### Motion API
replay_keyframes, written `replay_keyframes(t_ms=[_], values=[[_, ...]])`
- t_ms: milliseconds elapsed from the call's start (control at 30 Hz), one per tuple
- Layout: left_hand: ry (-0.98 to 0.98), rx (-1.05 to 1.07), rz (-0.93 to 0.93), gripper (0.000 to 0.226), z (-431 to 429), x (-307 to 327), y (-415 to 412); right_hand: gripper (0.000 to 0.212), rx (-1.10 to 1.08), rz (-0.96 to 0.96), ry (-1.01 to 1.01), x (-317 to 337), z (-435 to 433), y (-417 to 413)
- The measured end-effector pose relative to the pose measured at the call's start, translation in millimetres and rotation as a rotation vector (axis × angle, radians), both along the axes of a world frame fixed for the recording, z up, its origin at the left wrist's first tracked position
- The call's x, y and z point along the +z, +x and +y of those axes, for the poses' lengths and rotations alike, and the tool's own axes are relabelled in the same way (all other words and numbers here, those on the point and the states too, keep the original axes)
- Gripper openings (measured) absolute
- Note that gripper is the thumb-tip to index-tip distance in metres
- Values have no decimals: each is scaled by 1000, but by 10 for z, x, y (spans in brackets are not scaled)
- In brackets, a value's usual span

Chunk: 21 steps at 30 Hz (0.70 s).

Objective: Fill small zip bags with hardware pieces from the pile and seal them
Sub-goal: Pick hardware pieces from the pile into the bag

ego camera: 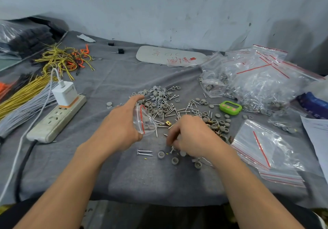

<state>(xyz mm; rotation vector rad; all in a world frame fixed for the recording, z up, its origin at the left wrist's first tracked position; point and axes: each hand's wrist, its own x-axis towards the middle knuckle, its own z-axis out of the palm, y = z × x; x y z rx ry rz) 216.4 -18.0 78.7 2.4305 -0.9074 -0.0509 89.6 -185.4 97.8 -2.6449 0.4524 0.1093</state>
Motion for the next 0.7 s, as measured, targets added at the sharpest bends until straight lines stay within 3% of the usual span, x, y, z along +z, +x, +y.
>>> replay_keyframes(t_ms=[67, 333, 467, 600, 700], values=[[11, 17, -2, 105, 9, -3, 2, 34, 37, 75, -90, -31, 52, -37], [57, 13, -14, 105, -3, 0, -37, 30, 80, 57, -228, -65, 157, -39], [76, -2, -23, 106, -15, -6, -48, 25, -19, -16, -99, -90, 140, 2], [77, -16, -46, 104, -30, -14, -61, 25, -139, -287, 37, -122, 135, 73], [82, -42, -31, 104, -64, -12, -95, 22, -88, -423, 164, -139, 223, 156]])
